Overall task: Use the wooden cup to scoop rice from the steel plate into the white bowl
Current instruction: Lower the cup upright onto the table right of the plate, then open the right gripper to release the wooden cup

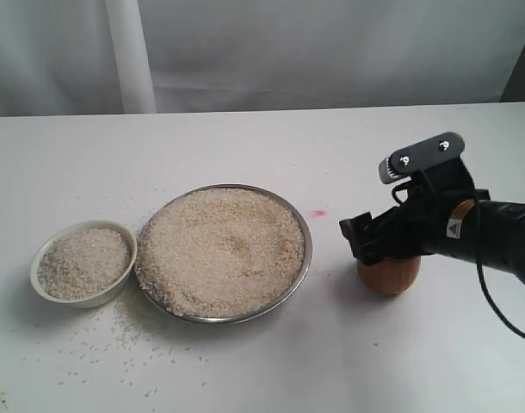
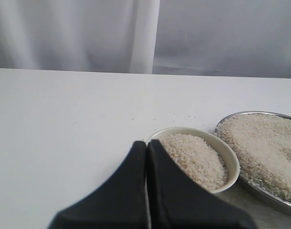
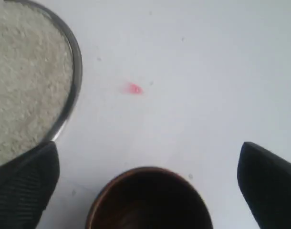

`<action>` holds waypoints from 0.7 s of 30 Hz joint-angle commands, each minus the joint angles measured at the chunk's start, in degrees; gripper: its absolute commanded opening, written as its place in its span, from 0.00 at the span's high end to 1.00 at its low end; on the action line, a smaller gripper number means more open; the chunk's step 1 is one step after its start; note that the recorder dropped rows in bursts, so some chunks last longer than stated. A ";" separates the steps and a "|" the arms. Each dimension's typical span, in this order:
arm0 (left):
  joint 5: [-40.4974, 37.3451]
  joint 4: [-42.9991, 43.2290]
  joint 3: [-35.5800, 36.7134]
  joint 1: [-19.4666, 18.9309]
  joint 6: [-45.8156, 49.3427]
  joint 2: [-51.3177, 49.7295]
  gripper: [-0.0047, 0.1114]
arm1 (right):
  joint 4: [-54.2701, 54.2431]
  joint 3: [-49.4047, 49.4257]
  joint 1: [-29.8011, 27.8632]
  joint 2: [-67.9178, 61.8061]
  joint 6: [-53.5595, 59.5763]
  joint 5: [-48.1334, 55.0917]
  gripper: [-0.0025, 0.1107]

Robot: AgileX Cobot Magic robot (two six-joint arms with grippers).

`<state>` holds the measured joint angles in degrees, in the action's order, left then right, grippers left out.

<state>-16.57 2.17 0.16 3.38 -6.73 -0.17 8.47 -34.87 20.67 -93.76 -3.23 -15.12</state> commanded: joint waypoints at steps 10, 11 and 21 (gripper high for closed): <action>0.21 -0.27 -0.16 0.24 -0.29 0.17 0.96 | 2.21 0.17 5.63 8.83 0.25 -1.16 0.20; 0.21 -0.27 -0.16 0.24 -0.29 0.17 0.96 | 2.21 0.17 6.25 8.83 0.25 -1.16 0.23; 0.21 -0.27 -0.16 0.24 -0.17 0.17 0.96 | 0.98 6.01 7.40 12.01 0.48 -13.30 0.81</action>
<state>-16.57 2.17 0.16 3.38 -6.73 -0.17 9.99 -31.98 27.94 -83.97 -3.23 -22.28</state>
